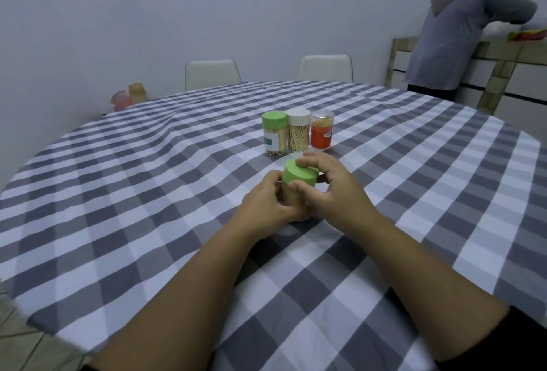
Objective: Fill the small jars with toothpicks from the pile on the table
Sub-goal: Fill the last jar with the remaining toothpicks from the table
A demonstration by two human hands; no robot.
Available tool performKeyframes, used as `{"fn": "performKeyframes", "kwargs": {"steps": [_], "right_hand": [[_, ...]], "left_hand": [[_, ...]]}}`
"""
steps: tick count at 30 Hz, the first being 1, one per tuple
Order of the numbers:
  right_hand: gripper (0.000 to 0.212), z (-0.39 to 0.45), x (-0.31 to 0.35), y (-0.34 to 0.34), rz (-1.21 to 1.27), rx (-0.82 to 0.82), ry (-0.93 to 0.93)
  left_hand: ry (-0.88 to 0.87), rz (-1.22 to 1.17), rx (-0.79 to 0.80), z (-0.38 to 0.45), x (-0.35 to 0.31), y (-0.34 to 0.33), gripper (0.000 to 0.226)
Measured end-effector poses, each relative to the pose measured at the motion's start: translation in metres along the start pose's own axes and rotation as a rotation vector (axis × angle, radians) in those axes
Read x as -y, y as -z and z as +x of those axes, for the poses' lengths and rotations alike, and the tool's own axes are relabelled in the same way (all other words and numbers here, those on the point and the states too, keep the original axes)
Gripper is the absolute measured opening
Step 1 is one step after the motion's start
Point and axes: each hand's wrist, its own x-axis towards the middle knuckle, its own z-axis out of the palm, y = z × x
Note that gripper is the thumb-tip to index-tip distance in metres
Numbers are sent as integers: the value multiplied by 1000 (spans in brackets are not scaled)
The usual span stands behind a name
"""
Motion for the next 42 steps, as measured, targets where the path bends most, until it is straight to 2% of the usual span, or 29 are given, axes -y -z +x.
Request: {"fn": "performKeyframes", "kwargs": {"steps": [3,7,10,11,13,16,18,20,22,24,29,31,34,35,37,42], "right_hand": [[31,4,4,4,67,64,-44],[36,17,11,18,66,323,-153],[44,28,20,29,-37,487,-208],[47,31,23,29,-108,496,-209],[59,34,30,21,-313,399,-177],[90,32,33,6,-508,279,-170],[101,33,34,7,-403,366,-185],[97,36,38,15,-237,492,-224],[91,37,41,21,-240,555,-223],[87,35,42,19,-287,490,-208],[88,26,38,-6,-481,145,-215],[88,27,38,-9,-429,170,-212],[86,27,42,6,-223,399,-238],[84,27,43,11,-198,430,-243],[85,25,42,14,-185,401,-238],[86,13,34,0,-208,188,-206]], "left_hand": [[-18,-57,7,1,-1,1,45],[-1,-165,112,3,3,7,56],[7,-257,174,1,3,11,50],[7,-252,176,1,3,11,48],[-9,-199,155,1,3,11,43],[-47,-91,120,3,1,12,34],[-74,-104,121,3,1,12,30],[-43,-203,148,0,1,12,33],[-3,-289,177,0,3,12,43],[4,-275,172,1,4,10,48],[18,-120,121,3,0,7,42],[29,-123,133,4,0,7,41],[-2,-166,158,1,0,10,37],[-11,-186,159,0,0,11,36],[-21,-197,142,0,1,10,34],[-48,-81,71,1,2,7,25]]}}
